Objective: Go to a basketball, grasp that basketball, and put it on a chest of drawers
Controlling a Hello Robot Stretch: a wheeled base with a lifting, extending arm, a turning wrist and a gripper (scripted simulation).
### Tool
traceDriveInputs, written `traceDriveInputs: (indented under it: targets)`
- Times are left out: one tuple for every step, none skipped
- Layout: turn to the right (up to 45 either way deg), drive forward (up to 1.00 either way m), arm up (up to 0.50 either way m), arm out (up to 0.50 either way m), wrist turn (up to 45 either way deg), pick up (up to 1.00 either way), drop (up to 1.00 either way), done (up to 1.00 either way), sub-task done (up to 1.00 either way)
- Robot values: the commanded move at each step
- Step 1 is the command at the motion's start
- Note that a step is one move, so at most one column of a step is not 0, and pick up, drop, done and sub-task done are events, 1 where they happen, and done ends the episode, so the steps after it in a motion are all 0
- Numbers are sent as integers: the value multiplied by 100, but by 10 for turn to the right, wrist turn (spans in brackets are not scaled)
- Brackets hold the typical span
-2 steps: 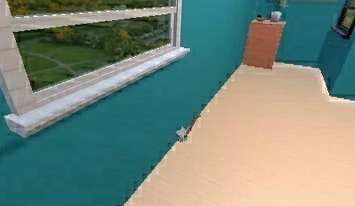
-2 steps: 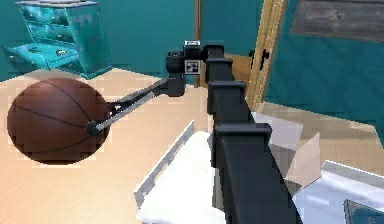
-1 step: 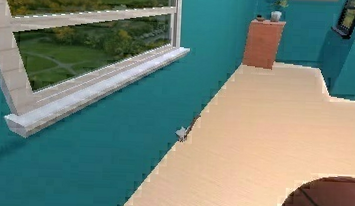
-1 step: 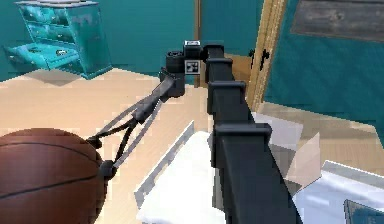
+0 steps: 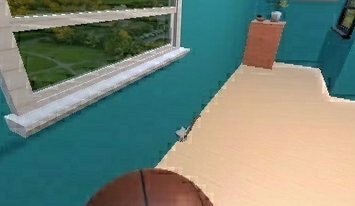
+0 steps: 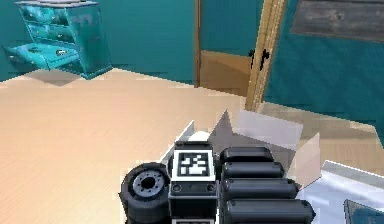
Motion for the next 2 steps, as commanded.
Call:
traceDriveInputs:
  targets:
    - [270, 0, 0, 0, 0, 0, 0, 0, 0]
    - [0, 100, 0, 0, 0, 0, 0, 0, 0]
